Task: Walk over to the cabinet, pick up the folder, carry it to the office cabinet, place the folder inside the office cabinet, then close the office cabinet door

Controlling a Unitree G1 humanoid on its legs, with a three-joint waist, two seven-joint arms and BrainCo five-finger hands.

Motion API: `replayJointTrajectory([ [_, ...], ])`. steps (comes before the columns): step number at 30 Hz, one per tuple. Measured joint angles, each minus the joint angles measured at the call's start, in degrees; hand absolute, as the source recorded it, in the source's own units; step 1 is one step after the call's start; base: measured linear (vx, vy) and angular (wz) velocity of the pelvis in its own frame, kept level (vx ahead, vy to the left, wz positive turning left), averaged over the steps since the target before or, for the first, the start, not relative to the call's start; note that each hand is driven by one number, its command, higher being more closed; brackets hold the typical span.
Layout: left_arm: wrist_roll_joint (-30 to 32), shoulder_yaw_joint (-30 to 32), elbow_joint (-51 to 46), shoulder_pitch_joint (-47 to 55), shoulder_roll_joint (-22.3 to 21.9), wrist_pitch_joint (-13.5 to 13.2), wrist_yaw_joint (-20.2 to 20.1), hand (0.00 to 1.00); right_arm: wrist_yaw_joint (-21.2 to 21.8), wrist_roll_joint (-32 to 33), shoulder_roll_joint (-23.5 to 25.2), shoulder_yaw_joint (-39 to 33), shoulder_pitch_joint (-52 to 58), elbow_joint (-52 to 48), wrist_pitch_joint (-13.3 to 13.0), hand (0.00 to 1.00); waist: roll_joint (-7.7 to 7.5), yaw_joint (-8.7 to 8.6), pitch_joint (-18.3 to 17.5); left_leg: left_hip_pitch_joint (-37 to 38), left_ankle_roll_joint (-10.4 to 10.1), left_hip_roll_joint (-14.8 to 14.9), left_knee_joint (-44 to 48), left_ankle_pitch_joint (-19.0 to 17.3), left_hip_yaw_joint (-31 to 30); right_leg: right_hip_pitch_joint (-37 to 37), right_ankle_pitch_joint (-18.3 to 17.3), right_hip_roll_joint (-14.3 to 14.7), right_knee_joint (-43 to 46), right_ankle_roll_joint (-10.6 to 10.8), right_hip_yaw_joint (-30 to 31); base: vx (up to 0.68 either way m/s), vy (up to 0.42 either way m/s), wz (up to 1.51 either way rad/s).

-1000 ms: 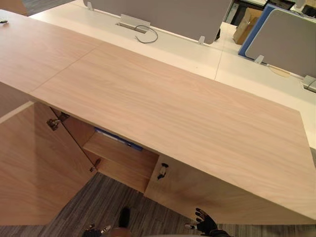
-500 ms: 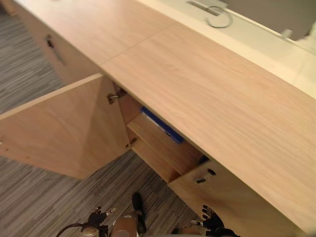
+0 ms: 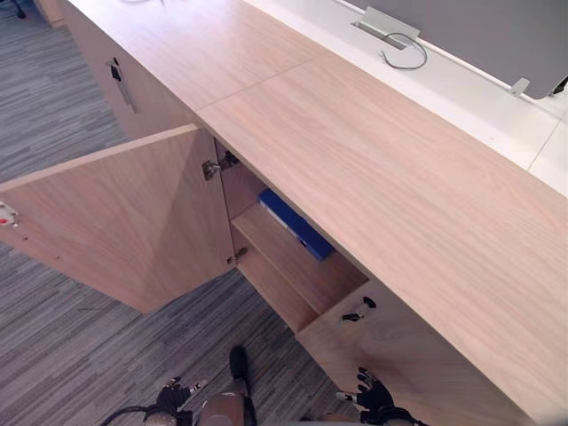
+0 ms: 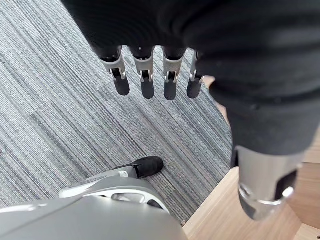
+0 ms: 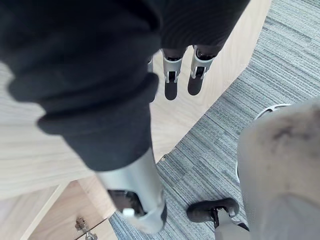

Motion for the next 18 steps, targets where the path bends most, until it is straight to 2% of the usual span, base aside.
replayJointTrajectory([
  [8,-0.4,1.1,-0.1,0.0,-0.2,0.0,0.1,0.0,0.7,-0.3,0.0,3.9,0.8,-4.8,-0.1,0.0,-0.39,0.22,0.2,-0.2,0.7,-1.1,0.4,-0.7,0.2,0.0,0.0,-1.0,0.0,0.3,0.3,0.04,-0.021,0.01],
  [12,-1.8,2.5,-0.3,0.0,-0.3,0.0,0.2,0.0,1.8,-1.8,0.0,5.2,1.3,-5.7,-0.1,0.0,-0.88,0.66,2.0,0.0,0.3,-0.6,3.7,-2.9,1.2,1.2,0.2,-1.0,0.1,0.5,0.9,0.02,-0.044,-0.1],
  [18,-2.6,4.2,-0.1,0.8,-0.8,0.0,0.2,0.0,1.9,-2.6,0.1,5.8,3.4,-6.8,0.0,0.0,-0.72,1.02,2.1,-0.3,0.1,0.4,4.9,-4.0,1.8,1.2,0.2,-0.7,0.1,0.5,1.7,-0.01,-0.033,-0.08],
])
